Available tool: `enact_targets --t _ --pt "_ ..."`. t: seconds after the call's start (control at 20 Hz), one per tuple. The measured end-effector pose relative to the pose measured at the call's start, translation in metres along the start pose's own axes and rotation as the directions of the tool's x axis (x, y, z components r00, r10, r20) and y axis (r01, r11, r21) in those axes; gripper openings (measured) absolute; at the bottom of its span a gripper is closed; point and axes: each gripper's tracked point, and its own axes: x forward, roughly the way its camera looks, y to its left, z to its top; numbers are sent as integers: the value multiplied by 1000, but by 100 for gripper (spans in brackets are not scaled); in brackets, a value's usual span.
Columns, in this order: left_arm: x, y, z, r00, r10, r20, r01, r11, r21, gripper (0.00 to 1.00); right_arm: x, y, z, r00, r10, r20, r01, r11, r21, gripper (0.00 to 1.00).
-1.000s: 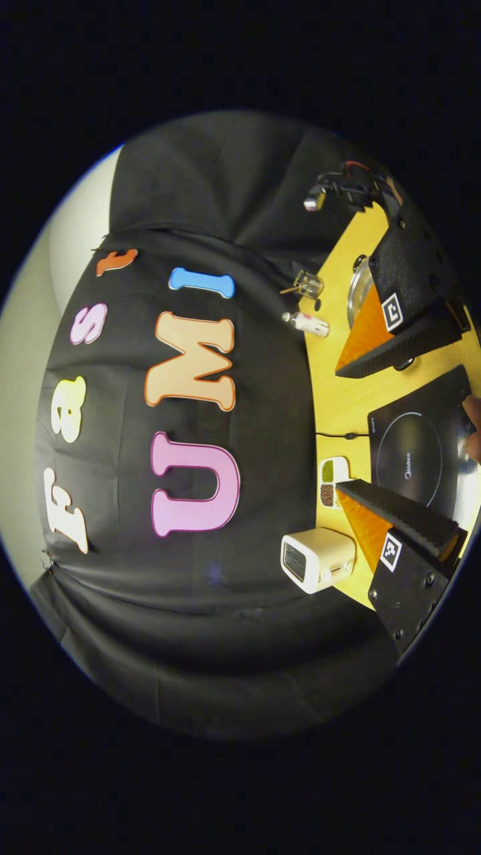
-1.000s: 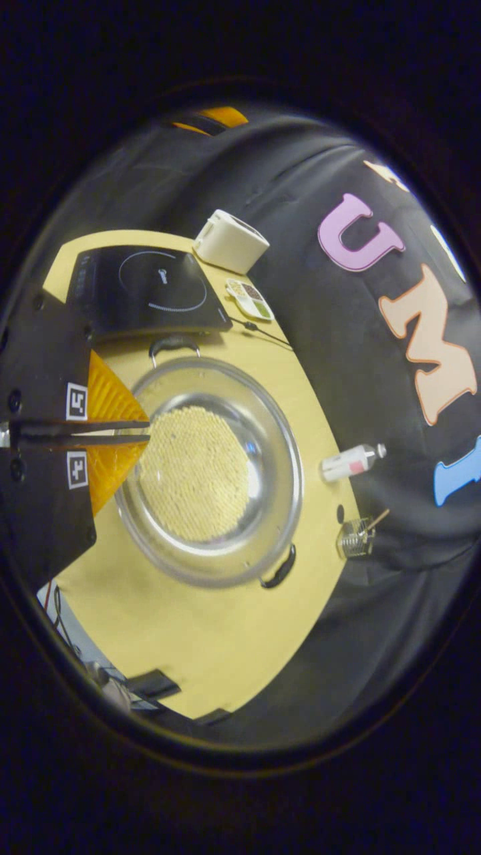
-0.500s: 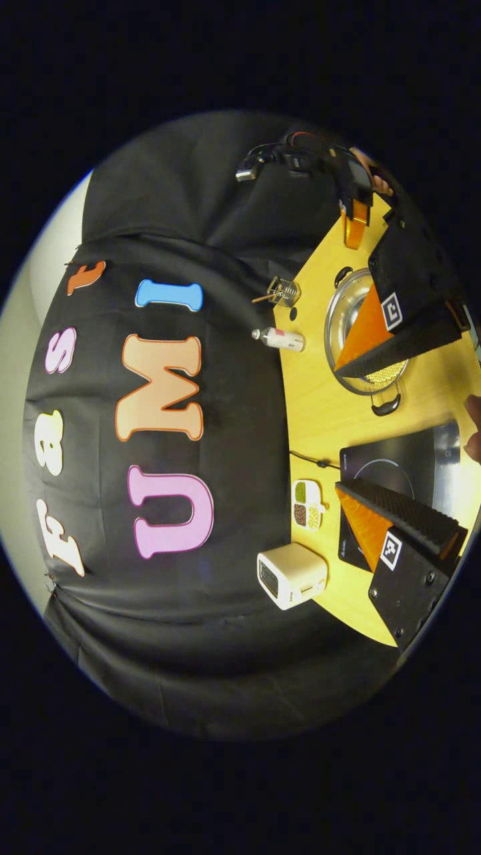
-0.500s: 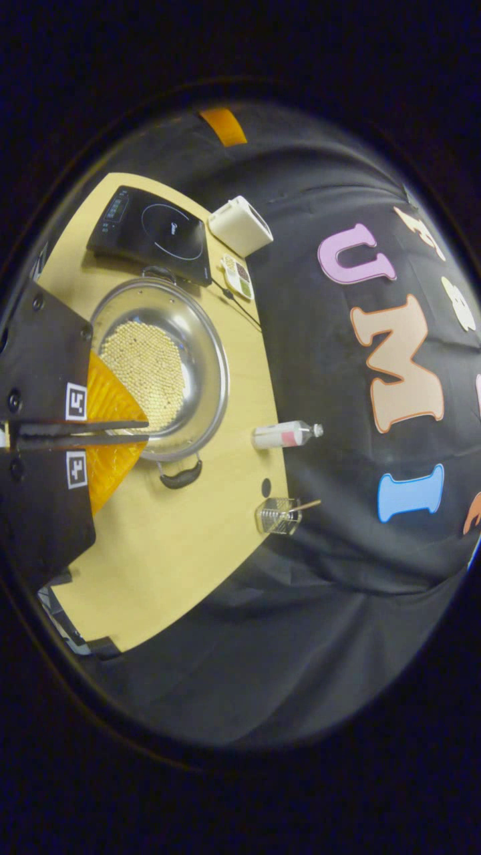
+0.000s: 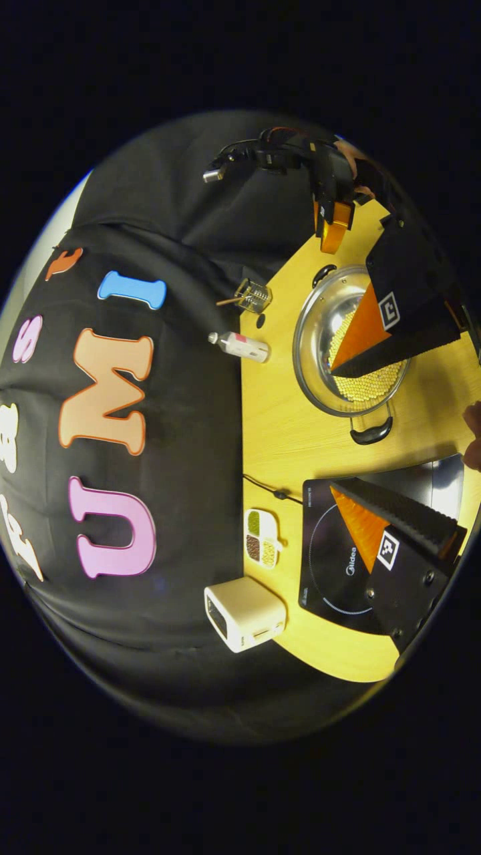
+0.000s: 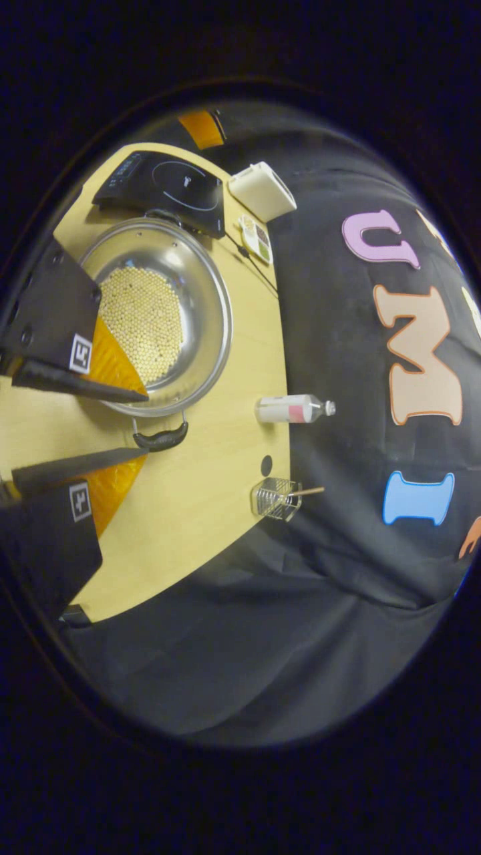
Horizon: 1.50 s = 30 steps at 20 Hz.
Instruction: First push the handle of the pot to place it horizontally, then grasp the pot with both hands and set it on the induction cooktop.
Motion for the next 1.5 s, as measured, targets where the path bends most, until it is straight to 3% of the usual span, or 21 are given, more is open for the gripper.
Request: enact_targets --t 0.05,0.15,0.35,0.5,0.85,0.9,0.95,1.05,1.1,1.3,1.4,1.45,1.5 --pt "9 2 -8 1000 -1 -20 1 1000 -6 93 7 0 -2 1000 -3 -8 3 1000 -7 59" --pt "22 6 -25 997 20 -79 -21 1000 -10 94 18 -2 -7 999 -3 -37 2 1000 -30 72" --pt "48 21 -61 978 100 -181 -106 994 -21 94 59 -9 -12 998 -6 -62 1 996 -90 72" --pt "66 19 -77 965 135 -227 -145 989 -29 95 87 2 -14 995 63 -78 -70 992 -102 78" --pt "102 10 -115 928 164 -335 -213 970 -115 92 105 14 -32 971 183 -152 -190 981 -32 73" --pt "104 11 -114 928 169 -331 -213 972 -101 87 106 15 -34 968 195 -159 -199 980 -13 72" --pt "106 12 -112 930 171 -326 -208 975 -83 84 106 15 -34 965 205 -164 -208 978 0 63" --pt "109 7 -112 928 164 -335 -190 981 -46 75 104 16 -36 961 222 -167 -221 975 21 63" --pt "111 9 -115 927 166 -336 -189 981 -35 67 106 17 -35 958 233 -169 -231 972 33 55" --pt "105 7 -113 924 138 -355 -175 982 -73 62 107 20 -36 943 268 -198 -250 962 112 44" --pt "97 5 -113 921 132 -368 -177 980 -90 59 98 19 -39 939 274 -206 -258 961 102 45" --pt "92 5 -109 923 134 -362 -175 981 -82 59 94 19 -38 939 276 -206 -259 960 106 39" --pt "86 4 -105 924 140 -356 -178 981 -78 56 89 18 -28 939 279 -202 -261 959 111 42"
